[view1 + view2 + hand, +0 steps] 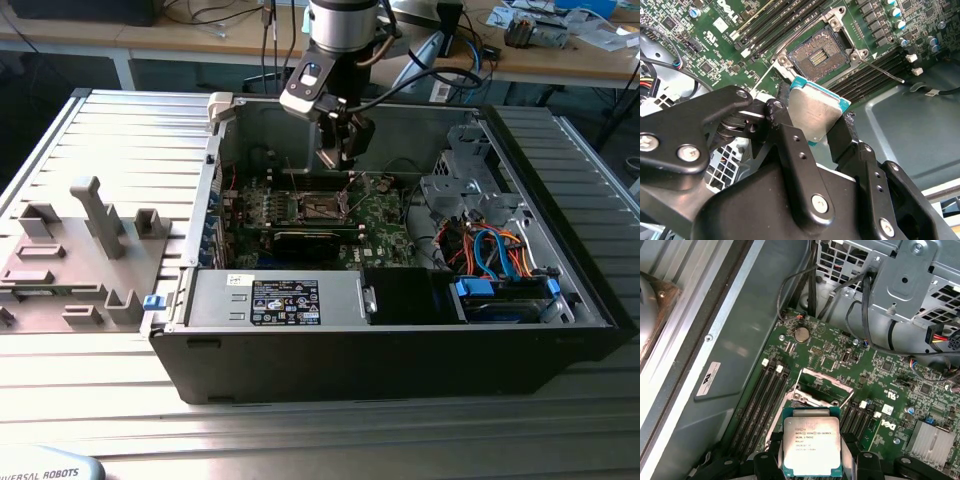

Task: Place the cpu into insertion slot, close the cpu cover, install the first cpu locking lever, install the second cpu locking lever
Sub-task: 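Place the cpu into insertion slot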

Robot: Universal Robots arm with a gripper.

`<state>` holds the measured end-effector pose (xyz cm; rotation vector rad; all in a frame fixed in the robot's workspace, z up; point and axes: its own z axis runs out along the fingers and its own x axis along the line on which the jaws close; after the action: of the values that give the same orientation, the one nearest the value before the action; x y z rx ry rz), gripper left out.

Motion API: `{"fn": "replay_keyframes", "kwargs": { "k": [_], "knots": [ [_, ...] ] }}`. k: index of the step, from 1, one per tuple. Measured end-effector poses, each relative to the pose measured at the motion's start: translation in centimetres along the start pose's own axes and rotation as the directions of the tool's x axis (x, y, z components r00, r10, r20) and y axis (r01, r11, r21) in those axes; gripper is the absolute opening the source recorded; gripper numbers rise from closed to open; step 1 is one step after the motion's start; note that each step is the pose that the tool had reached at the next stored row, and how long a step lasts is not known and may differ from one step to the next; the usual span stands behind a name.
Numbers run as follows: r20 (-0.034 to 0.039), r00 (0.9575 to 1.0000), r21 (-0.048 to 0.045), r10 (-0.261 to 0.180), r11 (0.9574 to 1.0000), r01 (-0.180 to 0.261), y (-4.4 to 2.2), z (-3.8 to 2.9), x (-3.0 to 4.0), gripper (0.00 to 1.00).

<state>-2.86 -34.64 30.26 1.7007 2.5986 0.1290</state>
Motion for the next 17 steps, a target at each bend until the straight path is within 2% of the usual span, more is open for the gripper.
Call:
{"fn": "replay_keyframes", "kwargs": {
  "k": [17],
  "knots": [
    [0.0007, 1.0, -0.0001, 0.009, 1.0, -0.009, -0.01, 0.12, 0.0, 0.54]
  ]
}}
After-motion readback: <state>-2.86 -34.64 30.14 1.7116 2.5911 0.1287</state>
